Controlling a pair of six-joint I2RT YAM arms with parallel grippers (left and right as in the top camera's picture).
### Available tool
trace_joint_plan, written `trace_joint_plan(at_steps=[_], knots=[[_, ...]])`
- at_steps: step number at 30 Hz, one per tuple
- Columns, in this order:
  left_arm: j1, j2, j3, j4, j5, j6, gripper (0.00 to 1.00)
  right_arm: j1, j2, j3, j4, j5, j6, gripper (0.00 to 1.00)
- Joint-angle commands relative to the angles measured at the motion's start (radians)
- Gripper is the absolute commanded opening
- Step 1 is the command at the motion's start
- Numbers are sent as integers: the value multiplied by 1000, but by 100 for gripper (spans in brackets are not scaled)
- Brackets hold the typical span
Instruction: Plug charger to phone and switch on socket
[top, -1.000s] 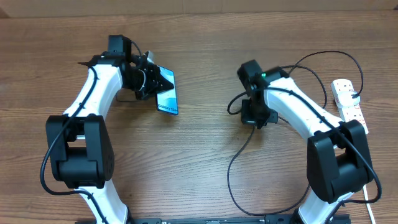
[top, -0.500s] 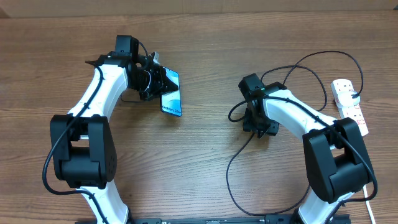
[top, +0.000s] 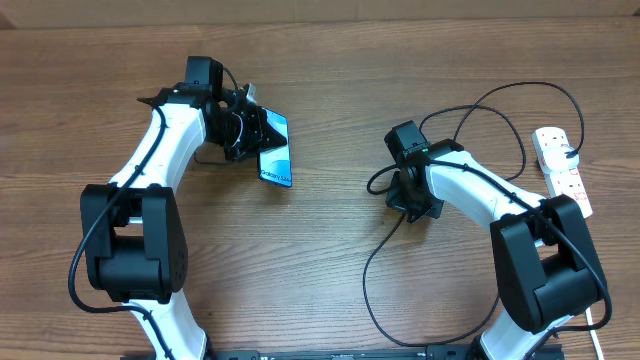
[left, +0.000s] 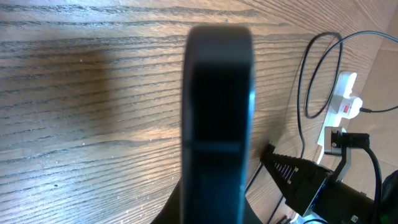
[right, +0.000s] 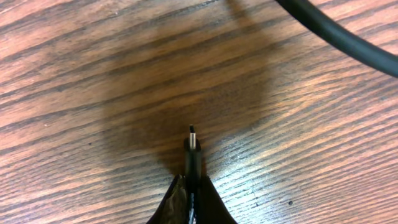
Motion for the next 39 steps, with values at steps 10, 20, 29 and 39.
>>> trace_joint_plan(at_steps=[10, 20, 29, 39], knots=[[4, -18, 13, 109, 514, 84, 4, -145, 27, -66, 57, -252, -134, 7], [4, -18, 13, 118, 521, 72, 4, -151, 27, -158, 135, -243, -140, 4], [5, -18, 13, 242, 638, -71, 5, -190, -39, -50, 58, -940, -528, 4], [-31, -19, 13, 432, 685, -296, 4, -44, -153, -50, 87, -1490, -750, 4]])
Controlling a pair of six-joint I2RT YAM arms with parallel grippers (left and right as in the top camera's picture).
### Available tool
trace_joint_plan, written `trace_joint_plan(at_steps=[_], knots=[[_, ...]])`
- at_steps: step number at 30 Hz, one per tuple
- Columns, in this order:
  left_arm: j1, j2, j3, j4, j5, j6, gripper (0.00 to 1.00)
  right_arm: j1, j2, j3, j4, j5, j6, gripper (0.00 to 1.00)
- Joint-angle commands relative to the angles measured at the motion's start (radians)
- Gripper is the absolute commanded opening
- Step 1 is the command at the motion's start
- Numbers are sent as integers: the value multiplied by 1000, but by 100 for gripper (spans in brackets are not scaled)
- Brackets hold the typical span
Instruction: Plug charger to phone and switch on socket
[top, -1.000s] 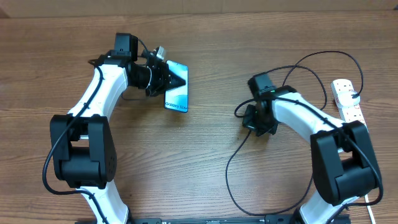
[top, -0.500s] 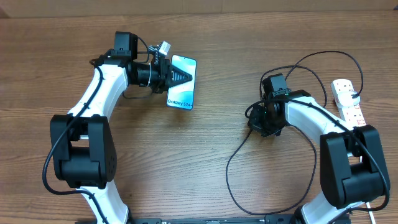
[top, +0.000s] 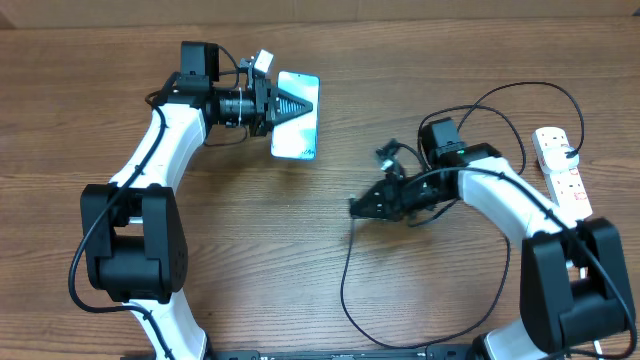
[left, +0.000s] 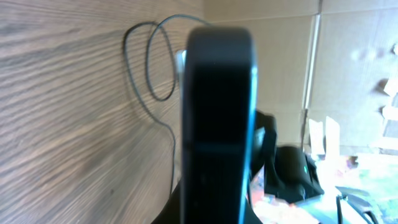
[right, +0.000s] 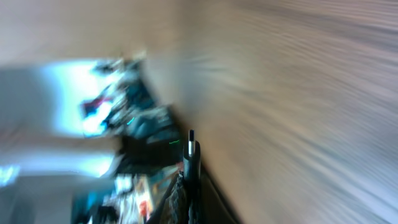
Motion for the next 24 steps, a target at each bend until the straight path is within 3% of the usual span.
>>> trace_joint_plan(at_steps=[1, 4, 10, 24], knots=[[-34, -20, 13, 84, 109, -142, 5, 73, -24, 22, 53, -270, -88, 4], [-63, -27, 13, 205, 135, -248, 5, 126, -24, 22, 146, -299, -48, 4], [-84, -66, 13, 338, 132, -364, 5, 142, -24, 22, 428, -285, 241, 4], [-83, -79, 13, 333, 138, -416, 4, 142, -35, 22, 921, -181, 676, 4]])
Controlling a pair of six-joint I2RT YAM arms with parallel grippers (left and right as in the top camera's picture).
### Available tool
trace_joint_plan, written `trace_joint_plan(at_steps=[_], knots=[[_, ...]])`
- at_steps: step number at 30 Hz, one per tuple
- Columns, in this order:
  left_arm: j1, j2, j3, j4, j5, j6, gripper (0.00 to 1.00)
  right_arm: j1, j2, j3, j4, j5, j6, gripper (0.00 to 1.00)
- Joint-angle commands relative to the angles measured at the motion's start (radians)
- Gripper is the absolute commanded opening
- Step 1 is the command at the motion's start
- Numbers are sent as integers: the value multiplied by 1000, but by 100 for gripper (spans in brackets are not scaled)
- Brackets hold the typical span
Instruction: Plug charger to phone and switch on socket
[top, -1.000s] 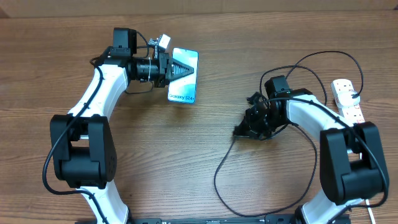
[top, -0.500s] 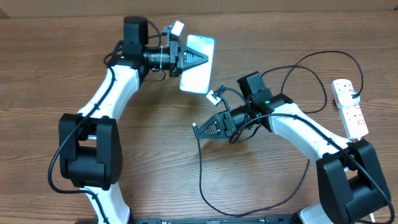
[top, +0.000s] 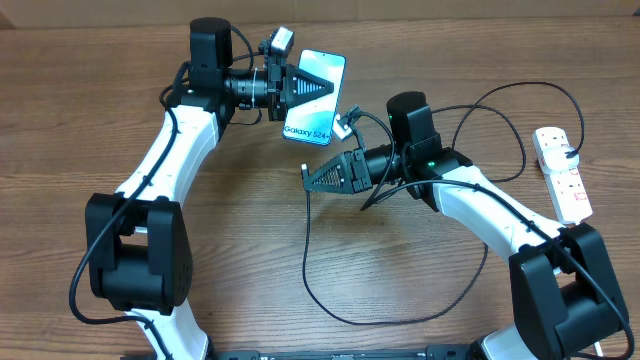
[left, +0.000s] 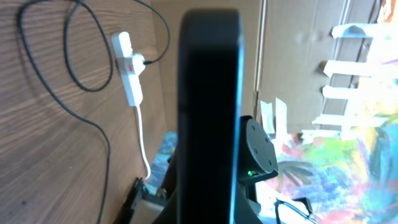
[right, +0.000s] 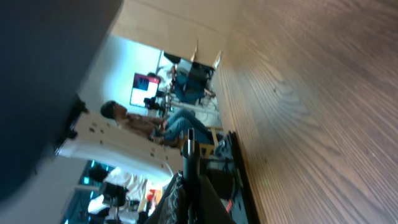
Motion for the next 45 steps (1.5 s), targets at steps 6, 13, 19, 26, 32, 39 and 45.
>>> trace_joint_plan(at_steps=[6, 13, 19, 26, 32, 39, 45], knots=[[0, -30, 13, 2, -52, -2, 4, 5, -26, 23, 262, 0, 242, 4], [13, -30, 13, 1, -53, -25, 4, -24, -55, 23, 260, 56, 240, 4], [15, -120, 13, -5, -120, 3, 5, -99, -178, 23, 14, 98, 103, 4], [28, -293, 13, -187, -272, 129, 4, -93, -328, 23, -320, 117, -113, 4], [-18, -304, 13, -263, -276, 133, 4, 0, -343, 23, -254, 115, -105, 4], [-47, -303, 13, -215, -288, 114, 4, 51, -343, 23, -142, 116, -35, 4], [-46, -303, 13, -201, -234, 95, 4, 50, -343, 23, -112, 162, 5, 4]])
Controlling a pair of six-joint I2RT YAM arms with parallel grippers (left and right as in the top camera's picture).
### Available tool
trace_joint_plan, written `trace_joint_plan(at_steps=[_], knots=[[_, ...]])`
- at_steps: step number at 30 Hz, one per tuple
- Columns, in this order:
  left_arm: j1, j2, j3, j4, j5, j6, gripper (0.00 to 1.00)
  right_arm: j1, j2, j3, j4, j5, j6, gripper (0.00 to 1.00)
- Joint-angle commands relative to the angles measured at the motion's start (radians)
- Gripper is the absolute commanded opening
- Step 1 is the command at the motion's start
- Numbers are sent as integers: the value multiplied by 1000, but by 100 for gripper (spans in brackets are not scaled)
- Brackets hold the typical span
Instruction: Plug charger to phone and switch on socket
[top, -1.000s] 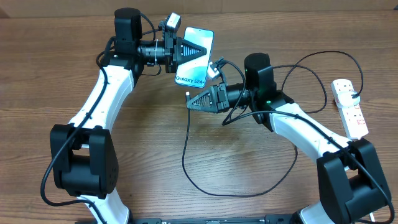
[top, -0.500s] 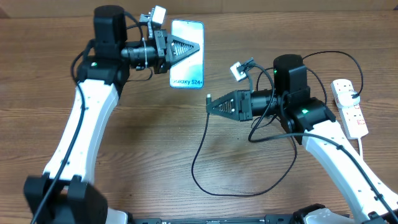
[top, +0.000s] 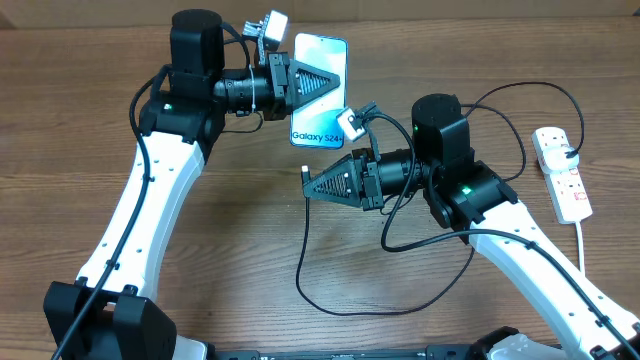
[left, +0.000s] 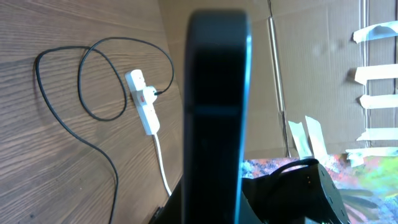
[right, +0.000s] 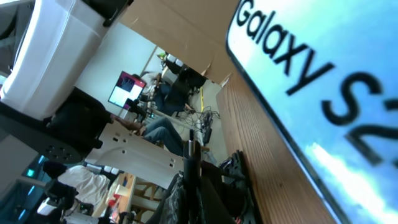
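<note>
My left gripper is shut on the phone, held high above the table's back, blue "Galaxy S24" screen facing the overhead camera. In the left wrist view the phone shows edge-on as a dark bar. My right gripper is shut on the charger plug, its tip a little below and left of the phone's lower edge. The phone's screen fills the upper right of the right wrist view. The black cable hangs from the plug and loops over the table. The white socket strip lies at the far right.
The cable loops lie on the wooden table near the socket strip. The strip and cable also show in the left wrist view. Cardboard walls stand behind the table.
Both arms have risen. The phone is a little higher and nearer the camera. The plug tip is in nearly the same spot, now just under the phone's lower edge.
At first the left gripper held the phone tilted low over the table and the right held the plug near the table. Then the phone stood higher and flatter and the plug had come left. By now phone and plug are raised close together.
</note>
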Motion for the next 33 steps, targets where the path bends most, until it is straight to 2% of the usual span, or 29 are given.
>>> trace_joint_plan(at_steps=[1, 6, 11, 16, 33], knots=[[3, -6, 14, 16, 61, -7, 4, -3, -11, 14, 11, 35, 29, 4], [3, -6, 14, 37, 109, -20, 4, -29, -11, 14, 47, 38, 109, 4], [3, -6, 14, 123, 146, -90, 4, -51, -11, 14, 99, 28, 164, 4], [3, -6, 14, 149, 150, -127, 4, -51, -11, 14, 97, 26, 164, 4], [3, -6, 14, 197, 141, -126, 4, -51, -11, 14, 117, -36, 167, 4]])
